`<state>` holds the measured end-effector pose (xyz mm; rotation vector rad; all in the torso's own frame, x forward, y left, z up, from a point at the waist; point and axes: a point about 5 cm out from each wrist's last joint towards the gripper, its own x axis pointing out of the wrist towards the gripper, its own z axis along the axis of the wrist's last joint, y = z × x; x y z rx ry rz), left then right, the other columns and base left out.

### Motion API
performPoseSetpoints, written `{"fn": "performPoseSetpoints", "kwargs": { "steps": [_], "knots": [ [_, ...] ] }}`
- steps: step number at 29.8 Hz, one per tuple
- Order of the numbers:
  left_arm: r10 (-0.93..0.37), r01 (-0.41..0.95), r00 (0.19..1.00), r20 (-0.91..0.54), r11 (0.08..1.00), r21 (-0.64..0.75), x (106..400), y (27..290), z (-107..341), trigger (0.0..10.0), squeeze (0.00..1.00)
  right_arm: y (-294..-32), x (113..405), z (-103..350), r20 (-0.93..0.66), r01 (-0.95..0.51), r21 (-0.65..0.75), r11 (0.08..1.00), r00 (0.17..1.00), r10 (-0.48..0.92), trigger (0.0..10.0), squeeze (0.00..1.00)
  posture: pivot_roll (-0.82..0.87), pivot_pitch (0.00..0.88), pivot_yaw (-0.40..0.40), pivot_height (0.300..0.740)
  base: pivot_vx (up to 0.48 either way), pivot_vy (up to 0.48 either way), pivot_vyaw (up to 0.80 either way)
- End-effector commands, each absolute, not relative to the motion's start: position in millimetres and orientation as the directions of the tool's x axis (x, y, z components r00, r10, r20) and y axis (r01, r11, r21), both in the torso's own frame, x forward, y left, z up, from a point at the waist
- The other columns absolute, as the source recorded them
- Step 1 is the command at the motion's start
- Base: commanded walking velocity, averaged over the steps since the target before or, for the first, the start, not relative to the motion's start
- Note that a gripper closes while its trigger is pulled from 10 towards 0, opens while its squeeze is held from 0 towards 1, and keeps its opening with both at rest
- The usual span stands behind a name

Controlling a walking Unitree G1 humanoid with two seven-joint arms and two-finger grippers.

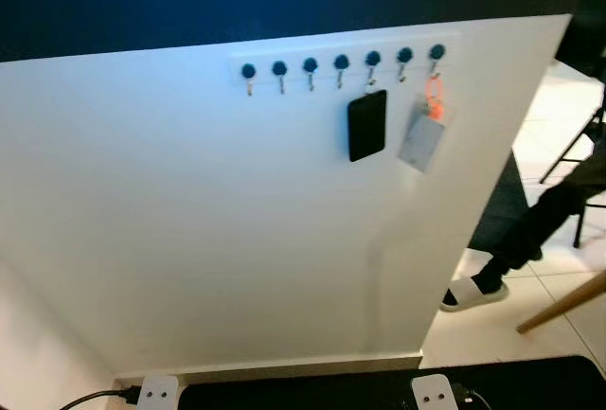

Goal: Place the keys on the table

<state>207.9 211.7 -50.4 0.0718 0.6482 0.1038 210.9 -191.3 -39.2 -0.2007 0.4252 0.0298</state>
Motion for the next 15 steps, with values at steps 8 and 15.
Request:
{"fn": "performPoseSetpoints", "kwargs": {
  "steps": [8,15],
  "knots": [
    [0.119,-0.07,0.784,-0.609,0.992,0.105,205.3,211.1,-52.8,10.0,0.0,-191.1,203.2,-44.7,-0.433,-0.055,-0.174,0.983,0.901,-0.026,10.0,0.0,0.01,0.149,0.095,0.74,0.0,0.0,-0.58],
    [0.118,-0.067,0.784,-0.61,0.992,0.105,205.2,210.6,-53.0,10.0,0.0,-190.0,202.9,-44.8,-0.43,-0.06,-0.183,0.981,0.902,-0.025,10.0,0.0,0.01,0.15,0.097,0.74,0.0,0.0,-0.33]
  ]
}}
